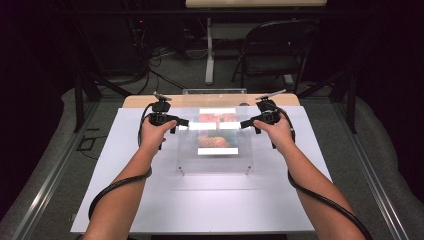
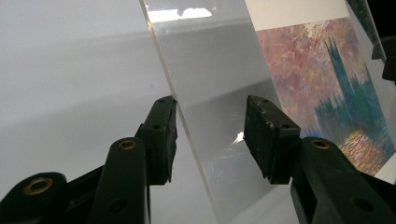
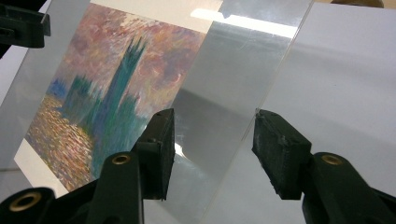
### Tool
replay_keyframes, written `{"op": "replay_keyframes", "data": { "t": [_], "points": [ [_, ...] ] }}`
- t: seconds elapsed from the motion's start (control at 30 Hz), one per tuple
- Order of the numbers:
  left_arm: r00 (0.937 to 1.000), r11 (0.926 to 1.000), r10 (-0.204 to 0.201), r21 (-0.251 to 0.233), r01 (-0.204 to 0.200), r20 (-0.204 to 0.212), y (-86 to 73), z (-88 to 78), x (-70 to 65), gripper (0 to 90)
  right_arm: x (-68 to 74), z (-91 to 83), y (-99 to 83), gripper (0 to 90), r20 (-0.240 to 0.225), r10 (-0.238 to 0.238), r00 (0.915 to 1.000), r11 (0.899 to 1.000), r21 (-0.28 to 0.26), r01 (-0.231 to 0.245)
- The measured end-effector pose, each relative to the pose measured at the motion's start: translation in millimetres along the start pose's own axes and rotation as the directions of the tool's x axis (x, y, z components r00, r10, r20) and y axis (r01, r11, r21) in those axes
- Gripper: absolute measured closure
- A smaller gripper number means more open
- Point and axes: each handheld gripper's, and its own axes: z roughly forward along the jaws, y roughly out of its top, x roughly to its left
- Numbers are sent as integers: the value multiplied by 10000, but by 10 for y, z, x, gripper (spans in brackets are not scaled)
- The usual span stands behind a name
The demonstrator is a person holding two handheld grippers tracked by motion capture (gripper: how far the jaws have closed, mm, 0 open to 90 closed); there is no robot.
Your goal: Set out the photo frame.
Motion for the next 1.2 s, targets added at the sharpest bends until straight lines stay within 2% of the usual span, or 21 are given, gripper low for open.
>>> {"op": "replay_keyframes", "data": {
  "t": [0.3, 0.57, 0.87, 1.2],
  "points": [
    [9997, 9996, 189, -195, -186, 142, -25, -128, -55, 576, 70, -128, -23, 499, -62, -278, 9996, 9994, -183, 277],
    [9988, 9983, 447, -378, -440, 192, -61, -283, -134, 616, 143, -283, -71, 551, -62, -461, 9989, 9976, -525, 457],
    [9959, 9947, 809, -662, -782, 396, -140, -472, -212, 670, 255, -485, -143, 586, -120, -916, 9957, 9926, -813, 904],
    [9922, 9897, 1109, -970, -1051, 565, -243, -649, -286, 728, 363, -666, -237, 619, -187, -1224, 9923, 9872, -1054, 1198]
  ]
}}
